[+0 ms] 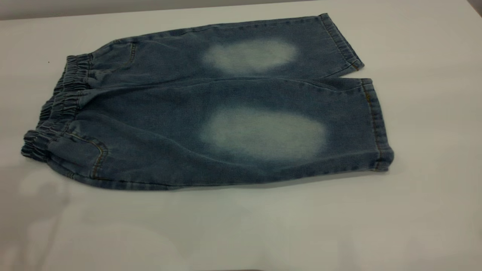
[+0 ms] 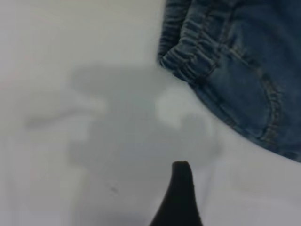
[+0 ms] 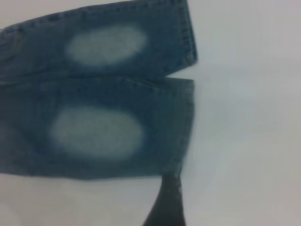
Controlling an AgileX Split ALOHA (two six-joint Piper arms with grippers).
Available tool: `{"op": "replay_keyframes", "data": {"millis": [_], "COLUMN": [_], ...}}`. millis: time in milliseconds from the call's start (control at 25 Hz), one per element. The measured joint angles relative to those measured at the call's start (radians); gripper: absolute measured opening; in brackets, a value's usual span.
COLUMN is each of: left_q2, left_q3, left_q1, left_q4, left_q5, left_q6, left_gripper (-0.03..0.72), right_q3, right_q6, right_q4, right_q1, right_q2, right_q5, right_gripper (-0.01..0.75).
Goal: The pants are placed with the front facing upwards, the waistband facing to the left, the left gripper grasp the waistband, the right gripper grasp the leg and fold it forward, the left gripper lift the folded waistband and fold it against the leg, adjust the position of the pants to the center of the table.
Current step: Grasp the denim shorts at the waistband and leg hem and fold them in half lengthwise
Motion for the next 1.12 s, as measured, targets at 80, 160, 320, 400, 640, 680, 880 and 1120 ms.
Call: {"op": "replay_keyframes", "data": {"millis": [80,160,320,400,640,680,880,1120], "left_q2": [0.06,0.19,0.282,0.317,0.44,0.455,0.542,0.624], "left_q3": [-0.003,-0.053,-0.104,-0.115,-0.119,-0.119,-0.15,-0.181], "left_q1": [0.0,0.023,0.064,0.076,0.08,0.081,0.092,0.092], "left_q4": [0.0,0.0,0.001,0.002,0.003,0.003,0.003,0.003], "left_q5": [-0.047,-0.077,-0.088,-0.095,-0.121,-0.138,-0.195,-0.23], "left_q6": [-0.003,-0.003,-0.003,-0.003,-0.004,-0.004,-0.004,-0.004], "left_gripper": [0.571,0.571,0.571,0.571,0.571,0.571,0.571,0.571], "right_q3": [0.0,0.0,0.0,0.0,0.0,0.0,0.0,0.0], "right_q6": [-0.029,-0.081,-0.107,-0.109,-0.112,-0.113,-0.13,-0.134], "right_q4": [0.024,0.068,0.091,0.091,0.092,0.092,0.092,0.092], "right_q1": [0.0,0.0,0.0,0.0,0.0,0.0,0.0,0.0], "right_q2": [0.019,0.052,0.063,0.066,0.066,0.066,0.066,0.066], "right_q5": [-0.008,-0.016,-0.021,-0.021,-0.024,-0.024,-0.026,-0.027], "right_gripper": [0.585,0.585,0.585,0.585,0.585,0.585,0.585,0.585]}}
